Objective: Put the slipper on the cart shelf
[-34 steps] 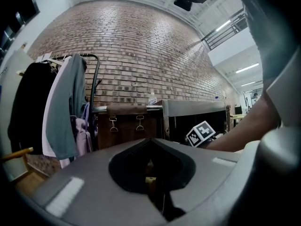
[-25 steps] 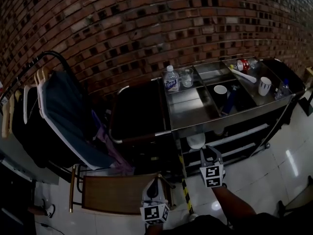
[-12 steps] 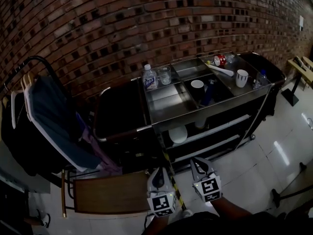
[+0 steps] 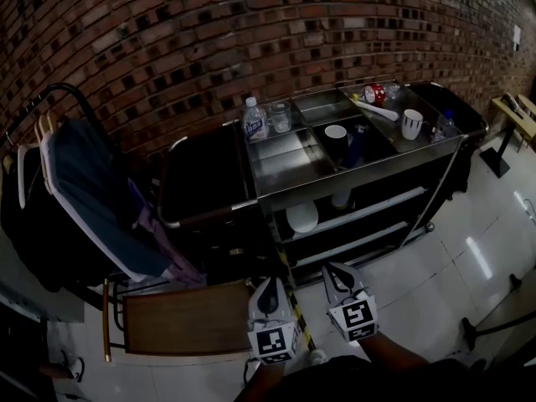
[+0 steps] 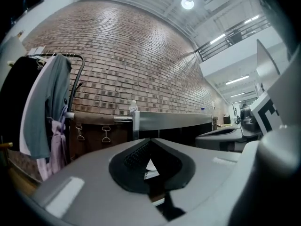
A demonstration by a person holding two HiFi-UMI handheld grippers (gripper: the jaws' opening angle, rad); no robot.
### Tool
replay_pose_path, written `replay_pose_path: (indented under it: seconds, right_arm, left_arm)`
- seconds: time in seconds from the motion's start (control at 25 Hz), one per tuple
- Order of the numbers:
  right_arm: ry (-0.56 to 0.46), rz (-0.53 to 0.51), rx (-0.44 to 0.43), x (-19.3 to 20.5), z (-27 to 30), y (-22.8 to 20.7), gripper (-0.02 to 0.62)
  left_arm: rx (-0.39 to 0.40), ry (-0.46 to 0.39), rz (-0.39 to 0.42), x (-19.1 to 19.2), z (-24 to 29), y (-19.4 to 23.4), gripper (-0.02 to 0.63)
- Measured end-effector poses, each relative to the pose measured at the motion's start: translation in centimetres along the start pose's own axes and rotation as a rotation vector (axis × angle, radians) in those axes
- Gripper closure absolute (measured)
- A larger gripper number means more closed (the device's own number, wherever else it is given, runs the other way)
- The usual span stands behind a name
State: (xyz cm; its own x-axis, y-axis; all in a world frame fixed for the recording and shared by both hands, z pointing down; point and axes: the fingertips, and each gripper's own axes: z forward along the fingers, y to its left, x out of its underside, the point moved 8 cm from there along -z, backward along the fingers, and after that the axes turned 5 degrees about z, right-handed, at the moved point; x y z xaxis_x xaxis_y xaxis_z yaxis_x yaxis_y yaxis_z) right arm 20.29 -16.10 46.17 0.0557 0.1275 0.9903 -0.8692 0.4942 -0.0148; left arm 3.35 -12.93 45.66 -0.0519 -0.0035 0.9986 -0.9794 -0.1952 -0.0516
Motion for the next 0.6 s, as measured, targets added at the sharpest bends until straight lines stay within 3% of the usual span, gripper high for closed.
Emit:
replay_pose_path:
  seconds: [0.36,0.6]
  right_arm:
    - [0.002,-0.011,-0.006,0.13,-0.37,0.83,0.594]
    - [0.007,-0.02,-0.003,0.32,-0.36,1.16,0.594]
  left_arm:
    - [-0.014,0.02,-0.008,-0.1,-1.02,0.13,0.589]
    - [-0.001,-0.014,0.009,-0.18,-1.05,0.28,0.589]
